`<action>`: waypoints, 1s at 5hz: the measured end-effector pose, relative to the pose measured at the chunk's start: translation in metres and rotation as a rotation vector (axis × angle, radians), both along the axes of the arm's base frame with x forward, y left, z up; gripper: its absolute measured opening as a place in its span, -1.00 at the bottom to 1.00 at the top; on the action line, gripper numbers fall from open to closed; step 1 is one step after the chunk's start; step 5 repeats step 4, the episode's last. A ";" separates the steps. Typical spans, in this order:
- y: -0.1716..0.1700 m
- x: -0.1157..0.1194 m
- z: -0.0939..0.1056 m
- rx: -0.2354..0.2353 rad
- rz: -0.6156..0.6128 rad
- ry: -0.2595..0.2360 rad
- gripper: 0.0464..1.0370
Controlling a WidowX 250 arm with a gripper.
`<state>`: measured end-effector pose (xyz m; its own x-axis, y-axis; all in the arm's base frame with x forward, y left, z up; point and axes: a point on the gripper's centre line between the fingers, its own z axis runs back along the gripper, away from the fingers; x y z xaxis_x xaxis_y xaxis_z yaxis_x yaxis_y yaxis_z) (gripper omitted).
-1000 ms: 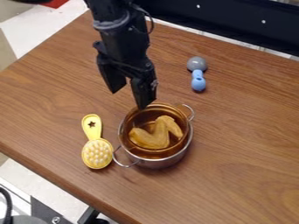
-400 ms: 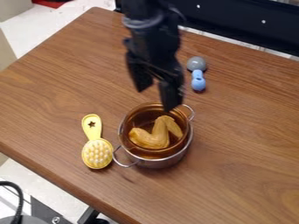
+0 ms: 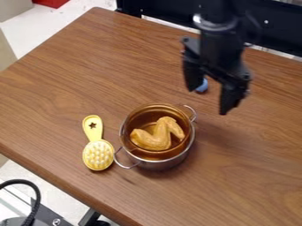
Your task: Takes the tray with something and puts it in the tray on the left
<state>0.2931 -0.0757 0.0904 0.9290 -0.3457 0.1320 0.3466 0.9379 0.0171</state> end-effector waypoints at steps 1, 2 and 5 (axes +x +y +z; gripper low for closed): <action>-0.004 0.027 -0.007 0.011 0.056 -0.018 0.92; -0.006 0.052 -0.009 0.026 0.098 -0.040 0.92; 0.012 0.086 -0.021 0.024 0.173 -0.036 0.92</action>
